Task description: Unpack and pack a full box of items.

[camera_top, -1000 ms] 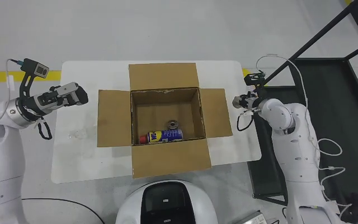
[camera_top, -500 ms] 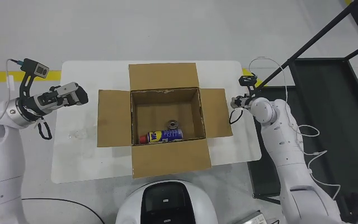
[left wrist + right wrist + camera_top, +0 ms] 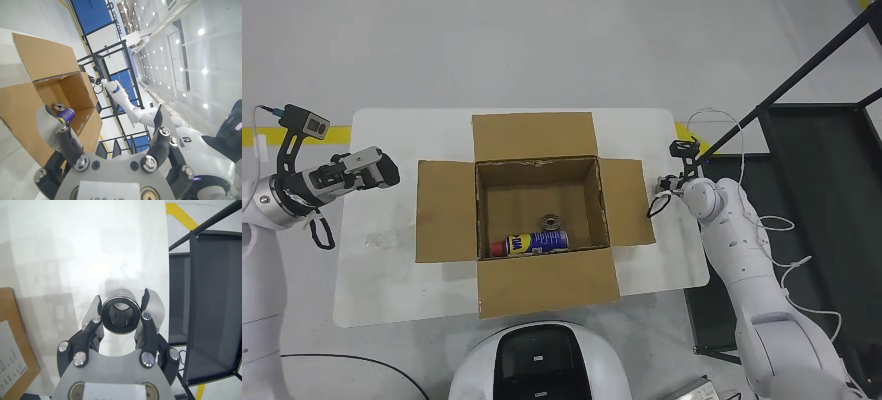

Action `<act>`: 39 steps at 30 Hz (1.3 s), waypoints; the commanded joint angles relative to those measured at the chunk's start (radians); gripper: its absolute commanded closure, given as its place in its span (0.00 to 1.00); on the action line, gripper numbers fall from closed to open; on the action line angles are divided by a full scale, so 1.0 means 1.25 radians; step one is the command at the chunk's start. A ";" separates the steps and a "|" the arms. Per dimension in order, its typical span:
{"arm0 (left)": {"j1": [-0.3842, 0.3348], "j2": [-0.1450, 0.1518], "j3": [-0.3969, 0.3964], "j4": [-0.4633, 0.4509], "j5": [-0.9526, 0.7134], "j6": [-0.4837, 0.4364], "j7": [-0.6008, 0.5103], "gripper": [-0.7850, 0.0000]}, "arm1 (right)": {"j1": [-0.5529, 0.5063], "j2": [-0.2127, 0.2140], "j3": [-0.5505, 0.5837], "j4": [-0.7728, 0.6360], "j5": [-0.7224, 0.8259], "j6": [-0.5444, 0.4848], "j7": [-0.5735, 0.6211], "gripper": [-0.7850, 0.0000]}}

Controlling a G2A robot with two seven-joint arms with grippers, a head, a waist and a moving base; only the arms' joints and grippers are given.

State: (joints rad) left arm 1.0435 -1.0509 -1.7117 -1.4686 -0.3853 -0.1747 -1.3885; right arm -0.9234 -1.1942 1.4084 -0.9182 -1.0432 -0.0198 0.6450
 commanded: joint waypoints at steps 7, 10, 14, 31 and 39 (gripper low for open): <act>0.000 0.000 0.000 0.000 0.000 0.000 0.000 0.00 | 0.017 -0.003 -0.009 0.041 0.007 0.012 -0.023 0.00; 0.000 0.000 0.000 0.000 0.000 0.000 0.000 0.00 | 0.016 -0.003 -0.002 0.042 0.019 0.013 -0.033 0.00; 0.000 0.000 0.000 0.000 0.000 0.000 0.000 0.00 | -0.012 0.006 0.035 -0.017 0.044 0.023 -0.053 0.00; 0.000 0.000 0.000 0.000 0.000 0.000 0.000 0.00 | -0.338 0.033 0.108 -0.794 0.098 -0.043 0.079 0.00; 0.000 0.000 0.000 0.000 0.000 0.000 0.000 0.00 | -0.336 0.030 -0.024 -0.900 0.040 -0.053 0.163 0.00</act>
State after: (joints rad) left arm 1.0435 -1.0509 -1.7117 -1.4686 -0.3853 -0.1747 -1.3885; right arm -1.3440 -1.1555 1.4036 -2.0365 -0.9887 -0.0922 0.8394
